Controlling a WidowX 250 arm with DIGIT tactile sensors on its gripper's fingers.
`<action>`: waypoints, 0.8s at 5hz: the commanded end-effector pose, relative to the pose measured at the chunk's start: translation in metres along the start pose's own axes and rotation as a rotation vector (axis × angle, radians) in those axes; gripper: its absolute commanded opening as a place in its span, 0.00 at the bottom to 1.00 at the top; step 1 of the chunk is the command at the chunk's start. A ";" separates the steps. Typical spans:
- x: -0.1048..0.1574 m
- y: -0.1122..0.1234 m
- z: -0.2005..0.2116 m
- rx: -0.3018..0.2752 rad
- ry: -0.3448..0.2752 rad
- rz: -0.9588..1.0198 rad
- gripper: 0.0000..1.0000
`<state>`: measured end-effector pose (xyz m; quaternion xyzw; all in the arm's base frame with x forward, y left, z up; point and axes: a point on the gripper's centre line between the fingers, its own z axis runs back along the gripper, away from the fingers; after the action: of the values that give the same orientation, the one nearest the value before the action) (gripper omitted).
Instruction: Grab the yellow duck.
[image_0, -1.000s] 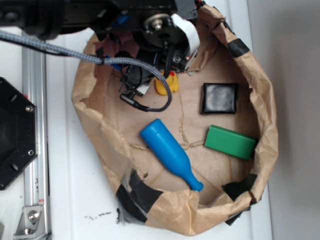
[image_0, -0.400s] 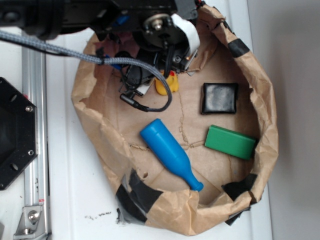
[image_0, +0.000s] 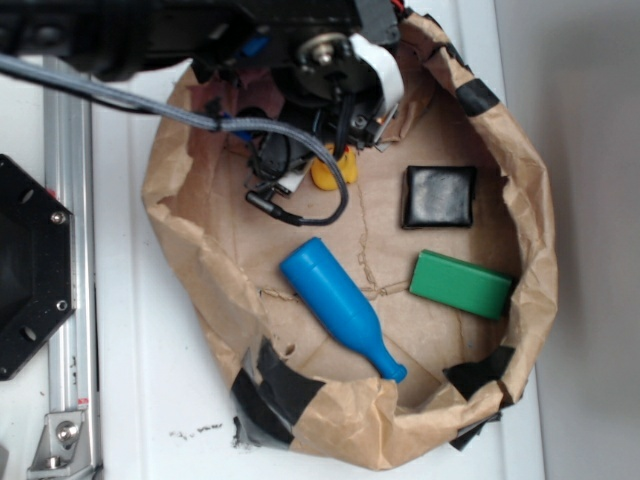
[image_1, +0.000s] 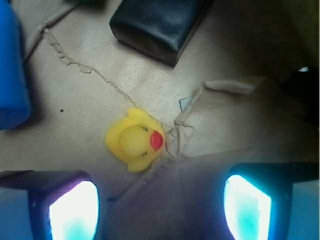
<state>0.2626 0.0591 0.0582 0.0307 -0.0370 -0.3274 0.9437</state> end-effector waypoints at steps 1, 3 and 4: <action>0.021 0.012 -0.004 0.007 -0.044 -0.057 1.00; 0.021 0.006 -0.006 0.036 -0.026 -0.084 1.00; 0.019 0.003 -0.005 0.022 -0.031 -0.086 1.00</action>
<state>0.2762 0.0596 0.0388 0.0187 -0.0299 -0.3535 0.9348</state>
